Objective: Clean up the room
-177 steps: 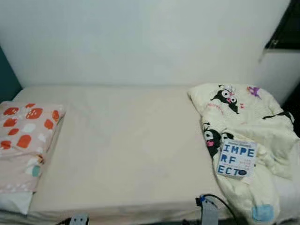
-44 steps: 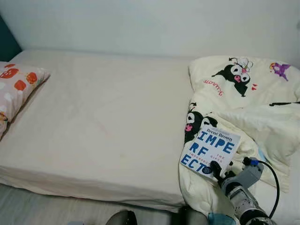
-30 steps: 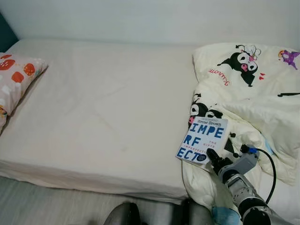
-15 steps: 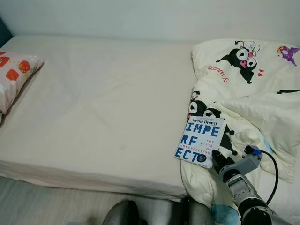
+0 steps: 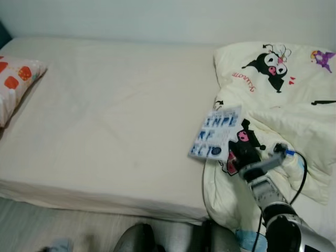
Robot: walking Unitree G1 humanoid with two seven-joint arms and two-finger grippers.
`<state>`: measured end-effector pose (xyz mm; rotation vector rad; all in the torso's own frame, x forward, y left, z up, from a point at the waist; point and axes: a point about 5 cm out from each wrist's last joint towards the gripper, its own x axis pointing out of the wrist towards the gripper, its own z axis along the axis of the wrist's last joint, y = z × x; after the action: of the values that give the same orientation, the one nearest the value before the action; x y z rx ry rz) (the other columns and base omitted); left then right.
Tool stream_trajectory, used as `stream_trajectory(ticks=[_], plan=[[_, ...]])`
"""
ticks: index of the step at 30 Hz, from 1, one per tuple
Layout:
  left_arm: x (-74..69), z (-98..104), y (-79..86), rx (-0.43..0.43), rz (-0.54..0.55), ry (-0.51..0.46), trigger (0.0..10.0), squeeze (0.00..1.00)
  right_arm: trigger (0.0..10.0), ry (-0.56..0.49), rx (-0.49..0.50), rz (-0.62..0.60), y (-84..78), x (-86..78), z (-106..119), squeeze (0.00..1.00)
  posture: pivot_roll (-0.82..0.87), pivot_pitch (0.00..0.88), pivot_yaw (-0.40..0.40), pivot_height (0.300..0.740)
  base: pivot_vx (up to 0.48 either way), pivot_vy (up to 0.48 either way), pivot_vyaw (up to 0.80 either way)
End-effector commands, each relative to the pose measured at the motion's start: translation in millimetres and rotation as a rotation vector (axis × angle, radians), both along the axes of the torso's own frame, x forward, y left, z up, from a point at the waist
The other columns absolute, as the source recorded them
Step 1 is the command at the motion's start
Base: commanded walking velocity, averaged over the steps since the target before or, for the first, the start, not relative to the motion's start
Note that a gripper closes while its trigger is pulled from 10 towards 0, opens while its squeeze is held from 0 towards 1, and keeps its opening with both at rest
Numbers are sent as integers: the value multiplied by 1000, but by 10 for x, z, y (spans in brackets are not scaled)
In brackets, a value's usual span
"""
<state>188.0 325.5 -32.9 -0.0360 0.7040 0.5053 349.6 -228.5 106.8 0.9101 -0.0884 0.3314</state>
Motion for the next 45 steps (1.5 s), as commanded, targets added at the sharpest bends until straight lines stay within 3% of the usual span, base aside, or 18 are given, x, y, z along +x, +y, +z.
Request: stream_trajectory(ticks=[1,2,3,5,6,7,8,10,12,13,14,15,17,18,20,26,33,45], plan=[[137,213,186,31,97,-119,10000,0,0,-112,21,82,109,53,161,0,12,210,33,620,0,0,0],[302,414,300,25,170,-231,10000,0,0,-172,24,137,178,78,258,0,3,194,24,620,0,0,0],[302,414,300,25,170,-231,10000,0,0,-172,24,137,178,78,258,0,3,194,24,620,0,0,0],[764,983,436,-129,233,-594,10000,0,0,-308,14,285,335,75,479,0,-14,157,7,620,0,0,0],[764,983,436,-129,233,-594,10000,0,0,-308,14,285,335,75,479,0,-14,157,7,620,0,0,0],[947,1225,435,-224,206,-749,10000,0,0,-359,11,346,392,58,561,0,-20,142,0,620,0,0,0],[947,1225,435,-224,206,-749,10000,0,0,-359,11,346,392,58,561,0,-20,142,0,620,0,0,0],[1314,1697,200,-536,-103,-1034,10000,0,0,-479,20,482,482,-51,782,0,-45,124,-5,620,0,0,0],[1314,1697,200,-536,-103,-1034,10000,0,0,-479,20,482,482,-51,782,0,-45,124,-5,620,0,0,0],[1390,1836,90,-639,-236,-1111,10000,0,0,-514,25,530,515,-100,849,0,-45,124,-5,620,0,0,0],[1420,1962,-155,-777,-508,-1167,10000,0,0,-544,18,630,610,-207,899,0,-66,114,-8,620,0,0,0],[1420,1962,-155,-777,-508,-1167,10000,0,0,-544,18,630,610,-207,899,0,-66,114,-8,620,0,0,0],[1405,2031,-478,-945,-776,-1183,10000,0,0,-555,4,753,743,-333,909,0,-85,105,-13,620,0,0,0],[1405,2031,-478,-945,-776,-1183,10000,0,0,-555,4,753,743,-333,909,0,-85,105,-13,620,0,0,0],[1378,2036,-722,-1097,-894,-1192,10000,0,0,-548,-12,823,805,-434,892,0,-104,90,-23,620,0,0,0],[1291,2014,-1019,-1232,-1103,-1171,10000,0,0,-546,-20,869,815,-559,952,0,-111,73,-36,620,0,0,0],[1137,2060,-1116,-1303,-1259,-1181,10000,0,0,-541,-27,886,853,-611,1002,0,-109,73,-41,620,0,0,0],[1014,2098,-1105,-1273,-1326,-1190,10000,0,0,-519,-24,876,872,-674,990,0,-107,71,-47,620,0,0,0]])
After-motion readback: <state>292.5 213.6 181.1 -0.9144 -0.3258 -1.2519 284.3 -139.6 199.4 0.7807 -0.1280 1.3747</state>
